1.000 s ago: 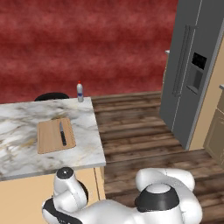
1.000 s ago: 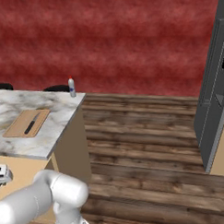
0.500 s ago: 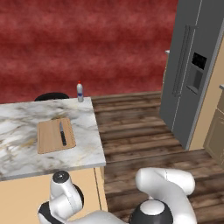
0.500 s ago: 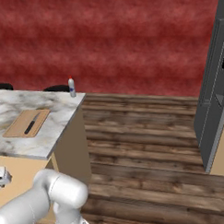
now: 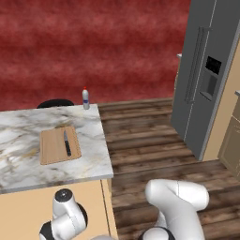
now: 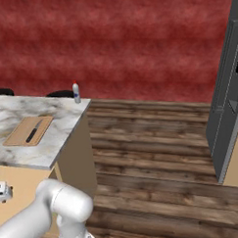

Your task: Open the drawer on the left and place the cutting tools on the cutting board.

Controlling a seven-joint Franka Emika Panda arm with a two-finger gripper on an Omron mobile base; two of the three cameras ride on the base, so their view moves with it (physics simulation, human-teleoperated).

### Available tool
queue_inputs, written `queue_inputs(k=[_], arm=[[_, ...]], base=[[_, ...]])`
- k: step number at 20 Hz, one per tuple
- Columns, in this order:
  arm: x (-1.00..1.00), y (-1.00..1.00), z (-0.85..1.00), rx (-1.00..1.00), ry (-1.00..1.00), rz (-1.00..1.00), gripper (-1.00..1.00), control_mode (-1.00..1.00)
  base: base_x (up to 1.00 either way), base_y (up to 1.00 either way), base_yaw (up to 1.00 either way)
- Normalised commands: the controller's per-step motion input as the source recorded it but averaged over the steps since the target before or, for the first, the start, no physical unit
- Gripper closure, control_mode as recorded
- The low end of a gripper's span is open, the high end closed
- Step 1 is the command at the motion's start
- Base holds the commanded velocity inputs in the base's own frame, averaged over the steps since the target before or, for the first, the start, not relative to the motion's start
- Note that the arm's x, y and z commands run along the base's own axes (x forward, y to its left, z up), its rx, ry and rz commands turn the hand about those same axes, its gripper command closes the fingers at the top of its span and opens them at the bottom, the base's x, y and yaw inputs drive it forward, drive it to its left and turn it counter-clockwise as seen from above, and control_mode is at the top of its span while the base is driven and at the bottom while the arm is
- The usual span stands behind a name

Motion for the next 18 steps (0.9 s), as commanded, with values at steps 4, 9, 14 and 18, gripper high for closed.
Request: queue_inputs(k=[4,9,14,18], arm=[[0.00,0.06,-0.34,0.00,0.00,0.00,-1.00,-1.00],[0.00,0.02,-0.34,0.04,0.01,0.00,-1.00,-1.00],[0.01,0.01,-0.01,0.00,0.01,-0.02,1.00,-1.00],[-0.04,0.00,0.44,0.03,-0.03,0.00,1.00,-1.00]], base=[[0.00,0.00,0.00],[0.00,0.00,0.00],[0.00,0.00,0.00],[0.00,0.00,0.00]])
